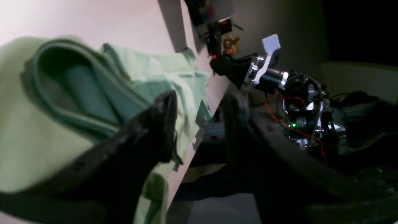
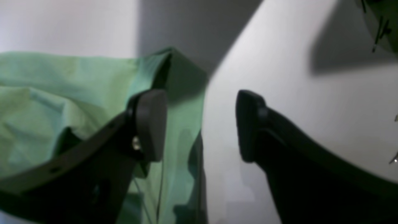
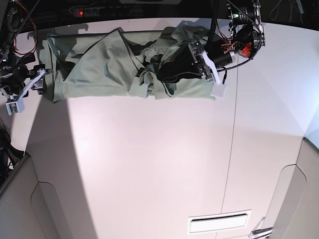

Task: Fold the T-shirt properly
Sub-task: 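Lift the strip's end with the left gripper and fold it toward the right gripper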

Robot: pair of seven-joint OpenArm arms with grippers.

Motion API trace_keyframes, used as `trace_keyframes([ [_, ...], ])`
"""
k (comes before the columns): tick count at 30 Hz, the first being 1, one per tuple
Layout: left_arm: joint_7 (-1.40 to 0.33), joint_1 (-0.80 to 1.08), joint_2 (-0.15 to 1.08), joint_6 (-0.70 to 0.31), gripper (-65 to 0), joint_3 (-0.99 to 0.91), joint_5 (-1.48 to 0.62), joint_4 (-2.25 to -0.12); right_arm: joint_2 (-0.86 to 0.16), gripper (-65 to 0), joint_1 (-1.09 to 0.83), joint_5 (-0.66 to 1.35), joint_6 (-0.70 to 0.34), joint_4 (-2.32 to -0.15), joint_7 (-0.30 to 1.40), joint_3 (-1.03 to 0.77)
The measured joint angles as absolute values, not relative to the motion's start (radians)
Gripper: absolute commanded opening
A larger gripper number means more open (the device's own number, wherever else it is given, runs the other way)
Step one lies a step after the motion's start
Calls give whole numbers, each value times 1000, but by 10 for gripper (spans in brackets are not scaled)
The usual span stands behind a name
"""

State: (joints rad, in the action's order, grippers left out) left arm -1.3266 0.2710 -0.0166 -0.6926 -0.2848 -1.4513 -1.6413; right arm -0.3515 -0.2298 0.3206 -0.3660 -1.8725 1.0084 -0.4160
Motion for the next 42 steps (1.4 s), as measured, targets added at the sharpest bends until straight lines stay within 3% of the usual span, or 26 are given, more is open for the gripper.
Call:
trace_keyframes([
  [2,-1332,269,-17,-693,-388,-280,-1451,-1653,-352,-307,-230,321,-366,-1872,1007,-416],
  [6,-1383,274,-20,-692,-648,-337,-1351,-1766,-352,-307,-230,320,-366,-1872,1007,-416],
  [13,-1267,323,12,-692,-650,-399,-1024,-1889,-352,-307,-230,320,-366,-1872,1006,-416],
  [27,-1111,355,14,-688,-650,-194,-632,-1888,-352,-307,-230,321,-366,-1872,1006,-416],
  [35,-1075,351,17,-609,-650,35,-619,-1888,-352,-307,-230,321,-366,-1872,1006,-416],
  [42,-1058,239,17,-557,-650,160,-621,-1889,-352,-307,-230,344,-366,-1872,1006,-416],
])
